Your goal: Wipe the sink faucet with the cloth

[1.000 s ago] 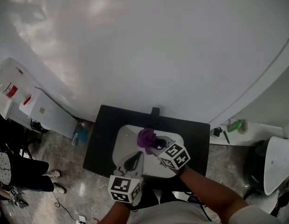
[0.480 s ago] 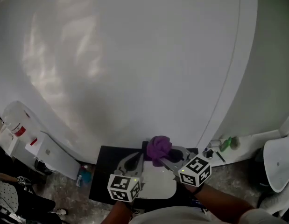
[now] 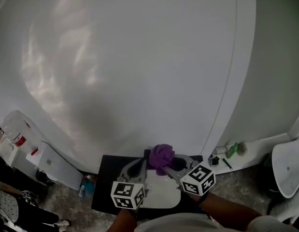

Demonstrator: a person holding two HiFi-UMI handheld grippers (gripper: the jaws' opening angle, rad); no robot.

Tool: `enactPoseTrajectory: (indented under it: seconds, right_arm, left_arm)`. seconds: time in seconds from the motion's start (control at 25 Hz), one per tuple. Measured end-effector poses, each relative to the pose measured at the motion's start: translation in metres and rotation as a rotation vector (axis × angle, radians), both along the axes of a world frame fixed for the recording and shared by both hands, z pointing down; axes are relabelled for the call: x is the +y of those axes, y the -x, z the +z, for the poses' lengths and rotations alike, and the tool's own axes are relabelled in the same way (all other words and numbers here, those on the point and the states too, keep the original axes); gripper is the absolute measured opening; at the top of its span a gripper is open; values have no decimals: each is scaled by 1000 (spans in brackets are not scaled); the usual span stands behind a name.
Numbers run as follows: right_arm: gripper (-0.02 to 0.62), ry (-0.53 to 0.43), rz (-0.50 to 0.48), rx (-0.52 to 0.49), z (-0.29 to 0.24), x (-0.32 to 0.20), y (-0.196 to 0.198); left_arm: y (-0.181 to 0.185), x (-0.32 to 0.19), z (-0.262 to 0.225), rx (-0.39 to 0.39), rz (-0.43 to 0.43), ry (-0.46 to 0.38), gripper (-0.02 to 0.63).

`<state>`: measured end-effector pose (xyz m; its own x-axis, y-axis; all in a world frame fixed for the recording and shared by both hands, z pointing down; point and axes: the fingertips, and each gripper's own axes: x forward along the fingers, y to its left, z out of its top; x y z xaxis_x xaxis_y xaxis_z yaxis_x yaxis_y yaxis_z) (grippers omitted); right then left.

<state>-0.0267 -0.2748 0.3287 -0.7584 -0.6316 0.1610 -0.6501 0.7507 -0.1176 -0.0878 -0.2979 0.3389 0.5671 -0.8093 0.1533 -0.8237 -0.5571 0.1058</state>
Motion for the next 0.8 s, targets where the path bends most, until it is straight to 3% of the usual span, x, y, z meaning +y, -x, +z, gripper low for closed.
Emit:
enactPoseTrajectory:
  seconds: [0.8]
  right_arm:
    - [92, -4, -17, 44, 2, 3, -1]
  left_arm:
    - [-6, -3, 6, -14, -11, -2, 8]
